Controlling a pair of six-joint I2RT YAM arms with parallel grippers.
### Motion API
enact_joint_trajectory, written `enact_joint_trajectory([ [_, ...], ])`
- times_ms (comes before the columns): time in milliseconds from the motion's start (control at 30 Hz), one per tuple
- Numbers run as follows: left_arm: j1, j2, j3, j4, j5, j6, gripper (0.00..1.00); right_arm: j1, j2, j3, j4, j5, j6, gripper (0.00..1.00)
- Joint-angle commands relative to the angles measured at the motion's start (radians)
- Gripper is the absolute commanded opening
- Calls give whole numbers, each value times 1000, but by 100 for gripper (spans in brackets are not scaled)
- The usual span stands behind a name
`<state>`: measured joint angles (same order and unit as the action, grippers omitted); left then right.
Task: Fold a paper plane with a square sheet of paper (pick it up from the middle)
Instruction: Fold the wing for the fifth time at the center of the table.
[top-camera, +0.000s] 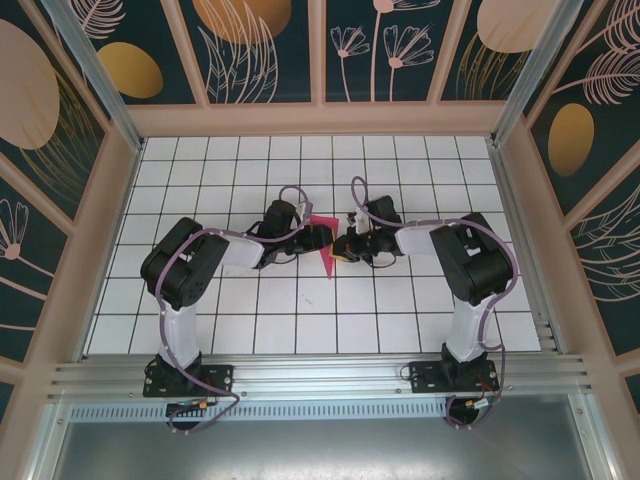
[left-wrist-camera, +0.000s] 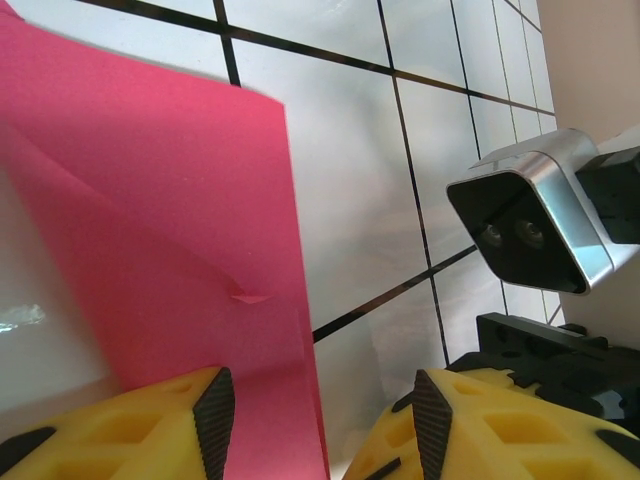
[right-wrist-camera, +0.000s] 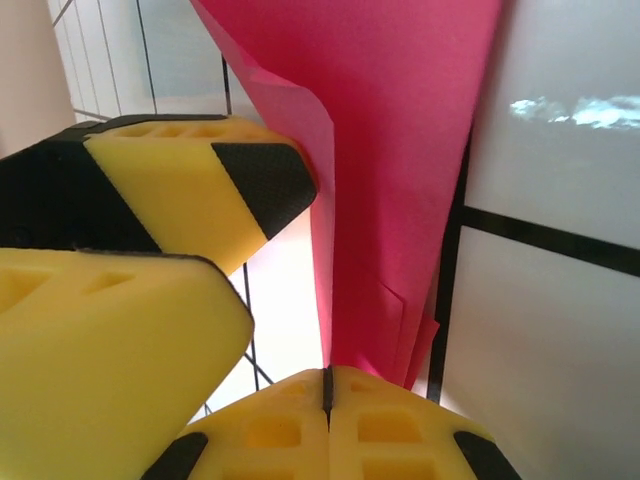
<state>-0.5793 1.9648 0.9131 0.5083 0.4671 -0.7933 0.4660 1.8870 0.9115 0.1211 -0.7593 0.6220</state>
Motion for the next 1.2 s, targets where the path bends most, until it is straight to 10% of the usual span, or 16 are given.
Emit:
enact_joint_trajectory([
  [0, -9, 13, 7, -36, 20, 4, 53, -11, -65, -31, -11, 64, 15, 4],
  [767, -9, 9, 14, -38, 29, -4, 53, 42, -31, -109, 255, -15, 153, 0],
  [1167, -8, 0, 40, -57, 23, 6, 54, 34, 50, -75, -17, 180, 20, 0],
])
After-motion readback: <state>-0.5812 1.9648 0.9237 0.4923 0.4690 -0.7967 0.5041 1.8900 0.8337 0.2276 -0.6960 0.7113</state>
